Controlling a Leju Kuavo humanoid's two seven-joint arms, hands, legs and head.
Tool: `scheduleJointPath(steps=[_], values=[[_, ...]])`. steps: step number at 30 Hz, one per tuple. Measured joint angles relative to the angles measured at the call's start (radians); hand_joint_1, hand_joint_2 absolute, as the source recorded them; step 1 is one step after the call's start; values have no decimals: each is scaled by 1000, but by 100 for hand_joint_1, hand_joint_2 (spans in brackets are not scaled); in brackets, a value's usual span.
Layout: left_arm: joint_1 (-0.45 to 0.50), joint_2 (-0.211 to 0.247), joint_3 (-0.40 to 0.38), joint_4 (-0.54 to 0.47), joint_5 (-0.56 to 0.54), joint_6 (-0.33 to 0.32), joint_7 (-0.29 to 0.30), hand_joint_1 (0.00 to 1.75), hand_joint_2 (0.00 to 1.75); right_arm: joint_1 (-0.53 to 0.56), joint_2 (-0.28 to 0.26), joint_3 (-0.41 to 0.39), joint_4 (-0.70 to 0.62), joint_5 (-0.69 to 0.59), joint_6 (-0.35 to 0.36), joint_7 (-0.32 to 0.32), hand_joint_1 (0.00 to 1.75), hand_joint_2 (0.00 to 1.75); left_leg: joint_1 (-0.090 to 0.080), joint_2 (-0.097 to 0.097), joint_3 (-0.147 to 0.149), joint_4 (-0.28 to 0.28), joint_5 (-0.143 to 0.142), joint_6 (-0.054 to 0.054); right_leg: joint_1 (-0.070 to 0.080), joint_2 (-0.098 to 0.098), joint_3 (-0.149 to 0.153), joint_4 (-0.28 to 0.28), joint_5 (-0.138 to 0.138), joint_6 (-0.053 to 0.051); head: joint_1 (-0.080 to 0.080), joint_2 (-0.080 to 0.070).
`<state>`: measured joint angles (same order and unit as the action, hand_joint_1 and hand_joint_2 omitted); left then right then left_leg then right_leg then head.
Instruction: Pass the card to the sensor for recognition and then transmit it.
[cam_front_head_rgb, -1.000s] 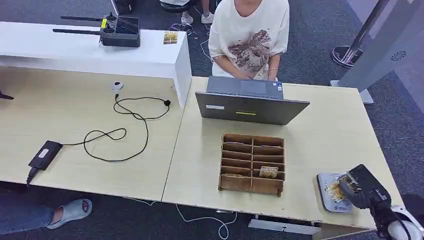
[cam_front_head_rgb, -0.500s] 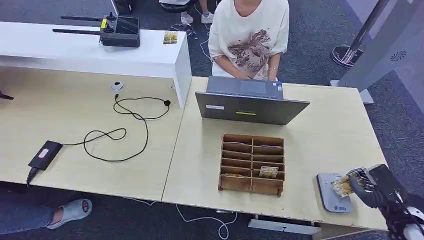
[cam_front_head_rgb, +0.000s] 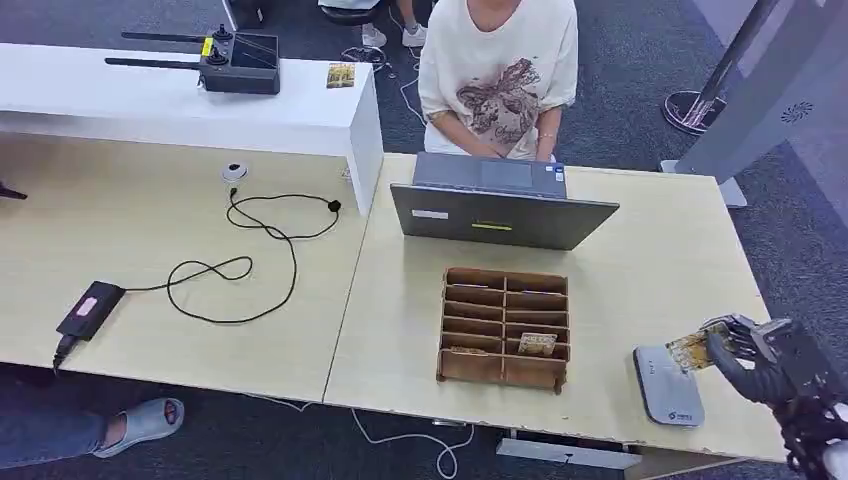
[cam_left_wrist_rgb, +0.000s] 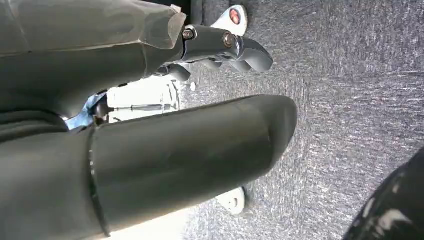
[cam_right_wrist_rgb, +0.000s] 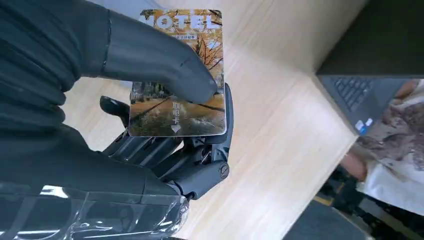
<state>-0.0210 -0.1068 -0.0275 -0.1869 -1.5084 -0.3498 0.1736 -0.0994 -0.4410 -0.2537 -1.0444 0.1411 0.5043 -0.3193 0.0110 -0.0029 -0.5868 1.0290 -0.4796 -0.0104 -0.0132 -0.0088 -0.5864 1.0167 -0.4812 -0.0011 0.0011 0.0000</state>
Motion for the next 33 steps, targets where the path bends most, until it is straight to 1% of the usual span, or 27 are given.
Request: scheduleJointPath(steps=[7,11,15,19,27,29,33], values=[[0,0,0,0,0,-4,0,0,0,3,3,5,-107,8,-5,9,175,175,0,0,0,0,0,0,0,0,0,0,0,0,0,0],[0,0,0,0,0,-5,-2,0,0,1,3,11,-141,15,-13,8,175,175,0,0,0,0,0,0,0,0,0,0,0,0,0,0],[0,0,0,0,-2,-5,-7,0,0,-2,3,19,-176,35,-43,2,175,175,0,0,0,0,0,0,0,0,0,0,0,0,0,0],[0,0,0,0,-2,-7,-8,0,0,0,3,25,-238,57,-66,6,175,175,0,0,0,0,0,0,0,0,0,0,0,0,0,0],[-1,0,0,0,-2,-15,-6,0,0,-19,3,36,-318,116,-90,27,175,175,0,0,0,0,0,0,0,0,0,0,0,0,0,0],[-1,0,0,0,-3,-13,-7,0,0,-33,2,37,-332,142,-99,40,175,175,0,0,0,0,0,0,0,0,0,0,0,0,0,0],[0,0,0,0,-4,-10,-11,0,0,-62,-19,38,-351,173,-114,58,175,175,0,0,0,0,0,0,0,0,0,0,0,0,0,0]])
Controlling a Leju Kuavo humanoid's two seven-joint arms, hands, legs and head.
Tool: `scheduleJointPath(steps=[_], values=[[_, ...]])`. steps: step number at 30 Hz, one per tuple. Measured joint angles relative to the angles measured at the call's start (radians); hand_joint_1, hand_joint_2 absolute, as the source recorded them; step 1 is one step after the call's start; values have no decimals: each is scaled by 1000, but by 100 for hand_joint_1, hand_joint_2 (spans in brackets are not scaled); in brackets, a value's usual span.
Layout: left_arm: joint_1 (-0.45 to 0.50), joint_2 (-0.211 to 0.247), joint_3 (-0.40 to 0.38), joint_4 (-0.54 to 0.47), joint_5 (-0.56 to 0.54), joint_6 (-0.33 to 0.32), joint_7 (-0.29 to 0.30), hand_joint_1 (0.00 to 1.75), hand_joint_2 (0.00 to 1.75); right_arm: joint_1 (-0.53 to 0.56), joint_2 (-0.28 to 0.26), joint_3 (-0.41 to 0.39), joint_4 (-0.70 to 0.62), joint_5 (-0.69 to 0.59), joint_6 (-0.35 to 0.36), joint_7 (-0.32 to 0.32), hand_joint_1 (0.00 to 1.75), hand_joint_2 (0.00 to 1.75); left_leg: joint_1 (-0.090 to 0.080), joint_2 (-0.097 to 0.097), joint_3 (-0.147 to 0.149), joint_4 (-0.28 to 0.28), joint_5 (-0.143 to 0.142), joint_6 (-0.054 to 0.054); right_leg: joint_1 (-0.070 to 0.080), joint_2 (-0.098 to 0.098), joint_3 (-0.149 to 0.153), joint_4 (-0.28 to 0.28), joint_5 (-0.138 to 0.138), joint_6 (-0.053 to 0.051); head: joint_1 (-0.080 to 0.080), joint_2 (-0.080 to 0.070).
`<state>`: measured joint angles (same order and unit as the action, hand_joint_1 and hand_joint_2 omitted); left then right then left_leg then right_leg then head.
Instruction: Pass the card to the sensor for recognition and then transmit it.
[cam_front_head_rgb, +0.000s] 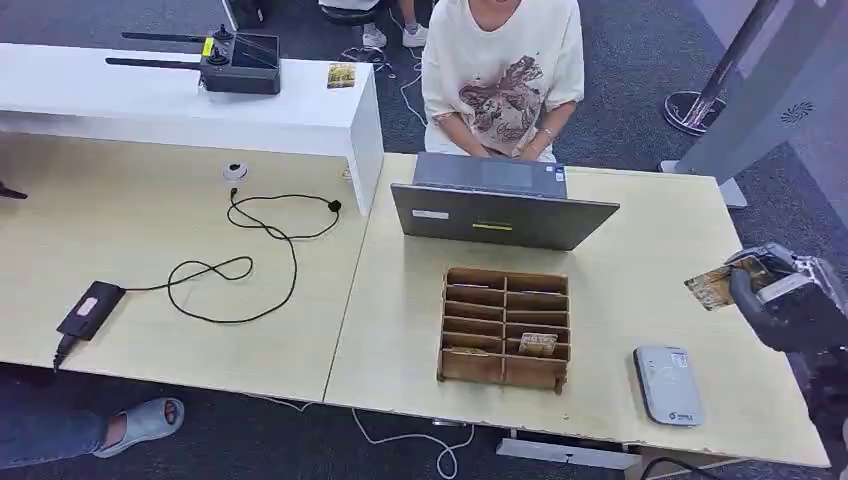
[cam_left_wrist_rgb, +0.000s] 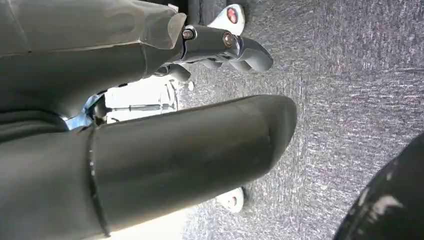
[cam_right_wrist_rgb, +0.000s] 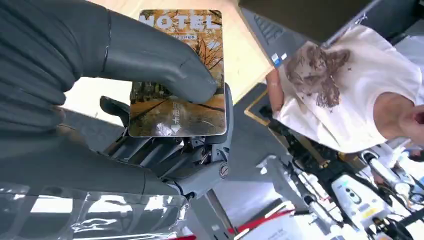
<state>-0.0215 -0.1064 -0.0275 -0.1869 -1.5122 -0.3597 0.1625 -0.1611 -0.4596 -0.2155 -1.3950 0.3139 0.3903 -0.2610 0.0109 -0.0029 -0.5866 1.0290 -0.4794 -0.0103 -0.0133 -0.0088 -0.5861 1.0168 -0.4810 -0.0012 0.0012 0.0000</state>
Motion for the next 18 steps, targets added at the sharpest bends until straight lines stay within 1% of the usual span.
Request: scheduleJointPath(steps=[1,3,6,8,11,15,18], values=[[0,0,0,0,0,1,-2,0,0,-4,-4,0,-5,3,-1,3,175,175,0,0,0,0,0,0,0,0,0,0,0,0,1,0],[-6,9,1,0,2,23,-29,0,0,-33,-6,5,-6,43,0,-11,175,175,0,0,-1,0,0,0,0,0,0,1,0,0,1,0],[-48,36,2,0,6,0,-83,0,0,-153,2,63,62,108,-22,-25,175,175,1,6,1,0,2,-2,1,6,-2,1,3,-2,0,0],[-71,50,2,0,5,-3,-85,0,0,-196,6,94,92,118,-36,-30,175,175,1,3,1,0,3,-2,1,3,-1,1,3,-2,0,0],[-74,60,2,0,2,10,-86,0,0,-210,3,109,101,114,-66,-32,175,175,1,0,1,0,4,-2,0,0,-1,1,3,-2,0,0],[-73,63,2,0,1,21,-86,0,0,-211,-12,115,95,105,-67,-25,175,175,0,0,0,0,4,-2,0,1,-1,1,3,-2,0,0],[-78,58,2,0,0,19,-82,0,0,-229,-20,123,94,129,-64,0,175,175,0,1,-1,0,4,-2,0,1,-1,1,3,-2,0,0]])
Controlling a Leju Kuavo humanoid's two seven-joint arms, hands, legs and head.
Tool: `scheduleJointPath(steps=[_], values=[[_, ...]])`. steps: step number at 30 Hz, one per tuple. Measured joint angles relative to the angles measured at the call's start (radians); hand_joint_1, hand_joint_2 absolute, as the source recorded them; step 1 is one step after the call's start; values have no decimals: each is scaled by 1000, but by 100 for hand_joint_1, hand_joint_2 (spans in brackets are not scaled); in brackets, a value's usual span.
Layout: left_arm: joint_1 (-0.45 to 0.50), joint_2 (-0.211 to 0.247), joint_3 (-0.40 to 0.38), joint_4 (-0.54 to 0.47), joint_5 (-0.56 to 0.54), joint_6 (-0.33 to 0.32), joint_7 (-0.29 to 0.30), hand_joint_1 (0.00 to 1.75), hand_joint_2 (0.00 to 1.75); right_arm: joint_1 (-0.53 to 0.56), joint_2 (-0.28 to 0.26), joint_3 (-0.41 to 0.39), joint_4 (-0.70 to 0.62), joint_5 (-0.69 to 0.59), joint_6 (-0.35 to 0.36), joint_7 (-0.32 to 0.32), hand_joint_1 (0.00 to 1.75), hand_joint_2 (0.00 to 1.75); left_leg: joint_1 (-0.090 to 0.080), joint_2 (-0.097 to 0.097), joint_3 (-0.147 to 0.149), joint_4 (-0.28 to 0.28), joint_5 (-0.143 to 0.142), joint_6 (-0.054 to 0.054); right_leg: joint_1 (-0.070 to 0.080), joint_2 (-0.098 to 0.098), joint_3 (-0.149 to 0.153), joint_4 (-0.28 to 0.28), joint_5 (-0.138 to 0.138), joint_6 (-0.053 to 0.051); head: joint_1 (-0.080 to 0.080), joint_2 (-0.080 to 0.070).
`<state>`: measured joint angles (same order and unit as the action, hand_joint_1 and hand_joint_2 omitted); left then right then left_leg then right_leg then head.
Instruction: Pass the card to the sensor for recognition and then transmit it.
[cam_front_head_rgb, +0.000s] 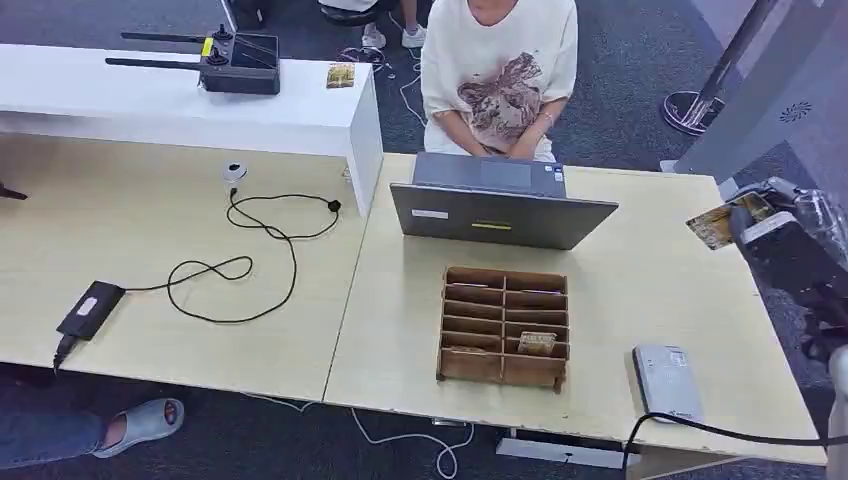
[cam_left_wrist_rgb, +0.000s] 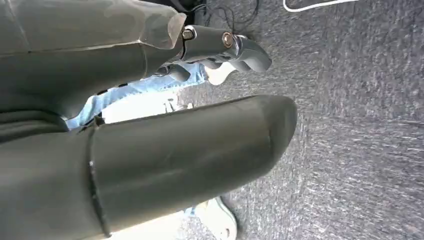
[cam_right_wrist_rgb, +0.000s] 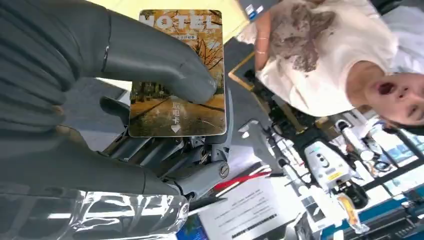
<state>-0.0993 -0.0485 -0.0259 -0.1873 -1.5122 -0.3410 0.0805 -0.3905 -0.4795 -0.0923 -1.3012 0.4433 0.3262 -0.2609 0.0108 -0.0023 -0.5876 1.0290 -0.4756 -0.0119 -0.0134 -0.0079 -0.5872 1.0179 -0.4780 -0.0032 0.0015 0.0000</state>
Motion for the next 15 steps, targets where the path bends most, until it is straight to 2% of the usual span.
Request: scheduleJointPath(steps=[6,10,15], values=[[6,-24,0,0,-1,28,24,0,0,-141,-18,62,74,69,-15,40,175,175,0,1,0,0,1,1,0,1,0,0,2,1,0,0],[-16,-20,-1,0,1,-5,5,0,0,-309,-9,152,215,115,-40,50,175,175,0,2,0,0,3,0,0,2,-1,0,4,1,0,0],[-25,-16,-2,-1,1,-6,2,0,0,-457,18,245,360,137,-61,55,175,175,0,0,0,0,4,-1,0,1,-1,2,4,1,0,0]])
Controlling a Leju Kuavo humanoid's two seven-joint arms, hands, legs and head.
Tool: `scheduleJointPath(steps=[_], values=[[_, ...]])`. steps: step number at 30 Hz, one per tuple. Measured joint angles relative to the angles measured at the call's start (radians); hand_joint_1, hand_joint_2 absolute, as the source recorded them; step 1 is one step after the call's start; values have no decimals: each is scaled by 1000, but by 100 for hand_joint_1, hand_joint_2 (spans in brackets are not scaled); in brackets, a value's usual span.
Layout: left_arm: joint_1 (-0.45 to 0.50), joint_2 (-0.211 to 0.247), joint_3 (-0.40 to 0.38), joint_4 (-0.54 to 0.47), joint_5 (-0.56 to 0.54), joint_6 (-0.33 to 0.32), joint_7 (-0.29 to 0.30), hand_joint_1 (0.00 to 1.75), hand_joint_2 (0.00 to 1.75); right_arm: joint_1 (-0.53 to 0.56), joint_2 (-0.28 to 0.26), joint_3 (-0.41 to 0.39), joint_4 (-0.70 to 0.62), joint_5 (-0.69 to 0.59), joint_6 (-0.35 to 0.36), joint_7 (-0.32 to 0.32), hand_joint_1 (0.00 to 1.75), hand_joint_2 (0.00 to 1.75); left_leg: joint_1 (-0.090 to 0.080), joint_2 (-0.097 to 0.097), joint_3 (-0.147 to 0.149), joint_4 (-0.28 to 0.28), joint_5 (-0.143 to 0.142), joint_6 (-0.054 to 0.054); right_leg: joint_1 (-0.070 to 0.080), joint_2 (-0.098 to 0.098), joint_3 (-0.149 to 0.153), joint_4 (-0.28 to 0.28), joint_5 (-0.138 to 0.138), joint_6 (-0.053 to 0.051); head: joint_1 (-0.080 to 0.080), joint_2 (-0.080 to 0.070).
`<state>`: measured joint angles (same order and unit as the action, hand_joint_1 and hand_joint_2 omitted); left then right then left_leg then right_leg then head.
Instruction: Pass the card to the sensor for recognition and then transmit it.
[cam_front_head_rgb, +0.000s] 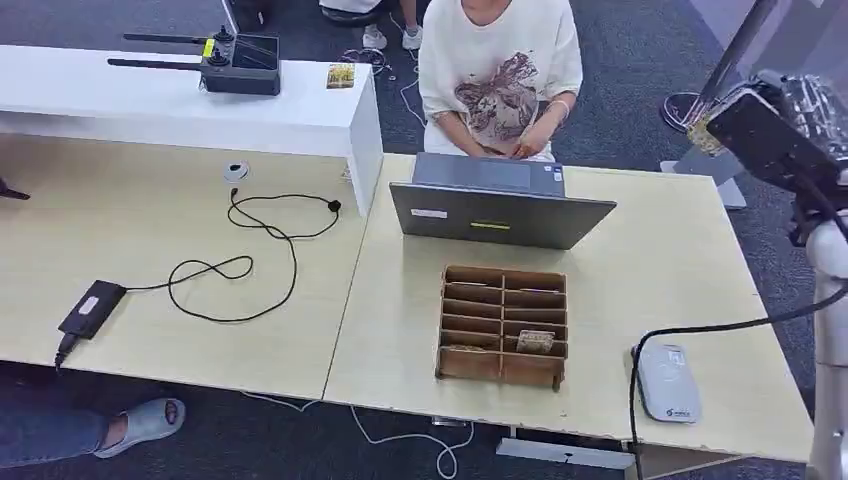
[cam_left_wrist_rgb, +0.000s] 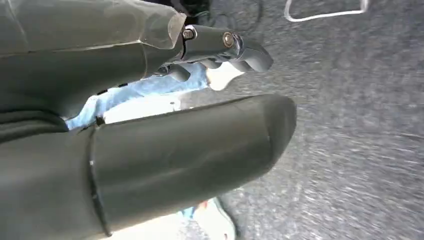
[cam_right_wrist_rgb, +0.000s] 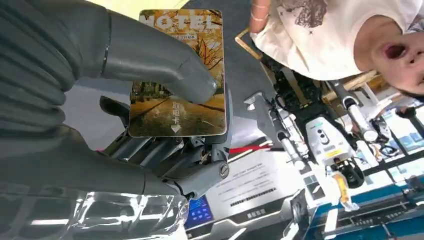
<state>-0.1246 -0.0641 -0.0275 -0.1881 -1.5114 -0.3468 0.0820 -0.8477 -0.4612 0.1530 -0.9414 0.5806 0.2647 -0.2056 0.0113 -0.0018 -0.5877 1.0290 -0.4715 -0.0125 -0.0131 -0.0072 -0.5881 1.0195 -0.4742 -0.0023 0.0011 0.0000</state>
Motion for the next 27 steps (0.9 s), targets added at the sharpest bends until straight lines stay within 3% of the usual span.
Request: scheduleJointPath(steps=[15,19,24,27], values=[[61,-6,-13,0,0,66,4,0,0,-265,126,145,349,66,-73,48,175,175,0,0,-1,0,0,0,0,0,-1,0,0,0,0,0],[61,-2,-16,0,0,56,4,0,0,-297,161,163,397,69,-73,65,175,175,0,0,-1,0,0,0,0,0,-1,0,0,0,0,0],[38,1,-17,0,1,-24,26,0,0,-349,219,183,460,80,-75,148,175,175,0,0,-1,0,0,-1,0,1,-1,0,0,0,-1,0],[71,-14,-18,1,2,-1,59,0,0,-371,228,192,486,90,-74,155,175,175,0,0,-1,0,0,-1,0,0,-1,0,0,0,0,0]])
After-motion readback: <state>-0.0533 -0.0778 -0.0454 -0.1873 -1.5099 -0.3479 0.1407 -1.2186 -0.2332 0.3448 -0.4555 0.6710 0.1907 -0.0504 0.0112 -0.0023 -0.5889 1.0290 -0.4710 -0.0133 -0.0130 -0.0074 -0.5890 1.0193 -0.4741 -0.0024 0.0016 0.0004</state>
